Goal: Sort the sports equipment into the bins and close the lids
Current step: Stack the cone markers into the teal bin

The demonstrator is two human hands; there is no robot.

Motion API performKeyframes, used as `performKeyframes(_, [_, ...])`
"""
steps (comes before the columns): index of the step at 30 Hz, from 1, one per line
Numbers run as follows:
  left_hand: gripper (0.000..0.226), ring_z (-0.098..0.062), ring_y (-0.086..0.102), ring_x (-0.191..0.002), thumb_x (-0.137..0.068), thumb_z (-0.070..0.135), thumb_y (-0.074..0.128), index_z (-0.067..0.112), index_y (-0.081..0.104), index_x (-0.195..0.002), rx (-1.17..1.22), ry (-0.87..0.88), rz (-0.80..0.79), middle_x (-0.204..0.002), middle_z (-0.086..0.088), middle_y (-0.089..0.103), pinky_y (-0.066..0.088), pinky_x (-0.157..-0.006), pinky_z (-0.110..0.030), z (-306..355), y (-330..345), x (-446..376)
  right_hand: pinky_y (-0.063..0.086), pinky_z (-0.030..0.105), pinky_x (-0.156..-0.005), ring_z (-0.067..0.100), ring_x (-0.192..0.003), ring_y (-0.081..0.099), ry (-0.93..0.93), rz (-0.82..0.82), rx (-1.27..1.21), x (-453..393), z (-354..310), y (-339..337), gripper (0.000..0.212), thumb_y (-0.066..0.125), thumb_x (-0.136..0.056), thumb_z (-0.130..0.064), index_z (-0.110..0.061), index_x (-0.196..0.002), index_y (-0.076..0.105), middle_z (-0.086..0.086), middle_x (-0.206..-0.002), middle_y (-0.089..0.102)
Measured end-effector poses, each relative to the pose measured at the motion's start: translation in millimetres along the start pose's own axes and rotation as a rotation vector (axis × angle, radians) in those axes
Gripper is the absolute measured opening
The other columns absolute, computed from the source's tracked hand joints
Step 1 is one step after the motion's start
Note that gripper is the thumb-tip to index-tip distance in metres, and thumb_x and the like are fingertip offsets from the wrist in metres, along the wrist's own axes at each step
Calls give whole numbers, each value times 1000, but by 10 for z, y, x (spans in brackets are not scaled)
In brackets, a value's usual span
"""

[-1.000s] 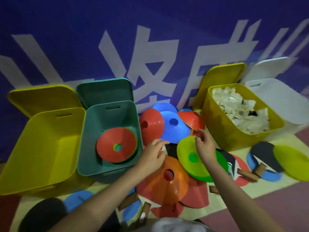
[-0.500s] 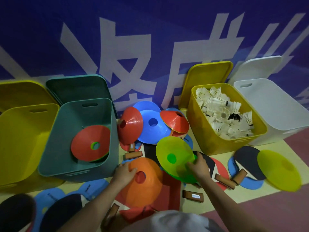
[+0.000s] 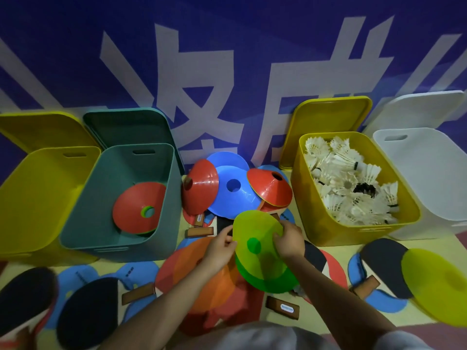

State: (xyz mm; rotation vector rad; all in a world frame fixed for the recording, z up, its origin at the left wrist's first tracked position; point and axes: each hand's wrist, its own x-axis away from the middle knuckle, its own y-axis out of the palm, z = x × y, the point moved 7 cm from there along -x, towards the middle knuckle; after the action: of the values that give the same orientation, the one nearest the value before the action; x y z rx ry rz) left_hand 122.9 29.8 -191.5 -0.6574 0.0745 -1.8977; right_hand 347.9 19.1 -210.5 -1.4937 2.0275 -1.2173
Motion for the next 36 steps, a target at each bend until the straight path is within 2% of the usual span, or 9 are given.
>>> performKeyframes(7, [40,-35,63,-84,-96,5,50,29,52,-128,112,60,193,-97,-3,66,51,-72,-46,14,-131,-9,48,38,-85,31,-110,59,-245,-49,-186,111,-165,-197,41,53,-93,-12,-13,-133,51,10,-122,62])
performKeyframes(10, [34,-21,58,-76,-98,10,48,28,52,-127,119,56,211,-99,8,63,47,-68,-35,13,-154,-24,46,33,-68,33,-93,64,-254,10,-169,192,-108,-422,54,51,-93,-10,-22,-144,40,12,-114,67])
performKeyframes(13, [40,-21,59,-98,-97,19,52,12,47,-136,-6,-21,181,-117,-8,63,45,-83,-32,-79,-55,-83,51,39,-63,28,-73,64,-204,166,-266,284,-83,-763,55,51,-95,-13,-30,-146,37,13,-99,70])
performKeyframes(17, [70,-27,51,-122,-91,32,61,12,26,-149,-256,-105,-22,-136,-13,50,44,-95,-33,-209,210,-92,29,30,-44,19,-49,47,-145,346,-250,390,-57,-1108,56,47,-97,-12,-27,-149,31,7,-67,59])
performKeyframes(21, [85,-23,61,-106,-87,14,67,18,12,-152,-259,-96,-177,-126,-9,59,52,-85,-33,-241,416,-57,25,30,-44,17,-47,43,-91,470,-249,569,17,-1255,59,45,-97,-10,-27,-150,27,2,-61,51])
performKeyframes(23, [73,-18,62,-81,-89,3,58,19,21,-150,-202,-84,-116,-106,-5,63,51,-66,-25,-204,396,-38,24,30,-43,18,-46,41,-68,484,-258,644,62,-1246,58,44,-97,-10,-27,-150,27,4,-62,52])
performKeyframes(28, [57,-14,55,-64,-90,-7,40,27,43,-137,-8,59,60,-106,-1,63,41,-53,-22,44,76,18,29,24,-41,16,-45,43,60,514,-368,734,236,-1223,52,42,-97,-10,-26,-146,36,2,-73,59])
performKeyframes(32, [55,-22,56,-105,-90,-7,38,21,46,-137,-28,239,227,-128,-5,54,41,-78,-22,306,-446,109,43,30,-54,19,-62,52,103,505,-518,701,141,-1156,48,40,-99,-10,-24,-145,38,6,-99,63])
performKeyframes(36, [49,-16,55,-113,-94,-1,39,32,50,-129,36,311,315,-126,3,57,44,-92,-29,458,-1000,161,42,33,-96,25,-129,45,159,507,-676,561,-26,-1048,45,40,-100,-11,-23,-144,38,5,-147,42])
